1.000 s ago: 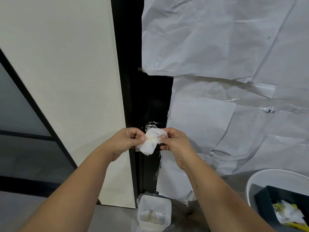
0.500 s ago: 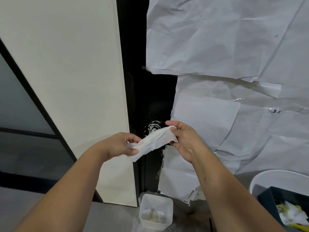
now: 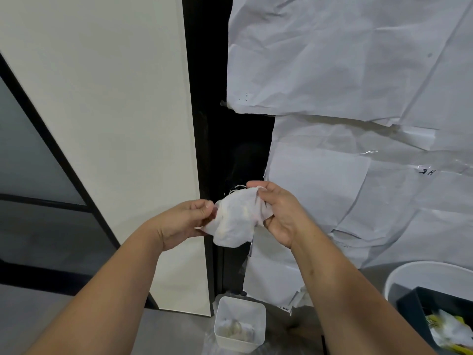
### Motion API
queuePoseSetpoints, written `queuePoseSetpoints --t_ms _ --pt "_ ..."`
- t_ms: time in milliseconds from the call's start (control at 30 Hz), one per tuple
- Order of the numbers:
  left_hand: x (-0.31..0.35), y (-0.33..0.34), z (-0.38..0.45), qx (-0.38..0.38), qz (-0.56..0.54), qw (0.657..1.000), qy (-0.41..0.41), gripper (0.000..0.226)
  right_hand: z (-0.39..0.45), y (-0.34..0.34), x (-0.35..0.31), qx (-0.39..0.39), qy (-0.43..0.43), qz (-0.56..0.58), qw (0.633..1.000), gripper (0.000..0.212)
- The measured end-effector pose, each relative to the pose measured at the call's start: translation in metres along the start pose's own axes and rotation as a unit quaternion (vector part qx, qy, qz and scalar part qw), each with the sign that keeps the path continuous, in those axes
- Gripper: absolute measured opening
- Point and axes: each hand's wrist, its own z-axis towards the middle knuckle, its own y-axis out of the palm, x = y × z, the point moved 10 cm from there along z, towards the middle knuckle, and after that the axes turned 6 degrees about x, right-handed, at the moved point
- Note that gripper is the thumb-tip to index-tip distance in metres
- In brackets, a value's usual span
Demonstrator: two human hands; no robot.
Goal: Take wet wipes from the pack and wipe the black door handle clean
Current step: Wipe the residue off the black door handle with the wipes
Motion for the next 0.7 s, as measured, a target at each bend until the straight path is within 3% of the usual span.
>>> queuePoseSetpoints --t_ms 233,433,567,700 --pt "0.003 -0.002 0.003 0.037 -0.044 0.998 0.006 0.009 -0.004 0.002 0.006 0.017 0.011 -0.009 1.0 0.023" --pt "0.0 0.027 0.007 -0.035 0.054 0.998 0.003 0.053 -0.01 0.026 0.007 -0.04 0.017 -0.003 0.999 0.022" --pt "0.002 0.039 0.008 -0.043 0.059 0.997 0.014 0.035 -0.009 0.029 -0.003 -0.052 0.0 0.016 0.999 0.023" --pt "0.012 0.022 0.006 0.006 -0.089 0.996 0.026 0.011 -0.003 0.007 -0.01 -0.009 -0.033 -0.007 0.999 0.026"
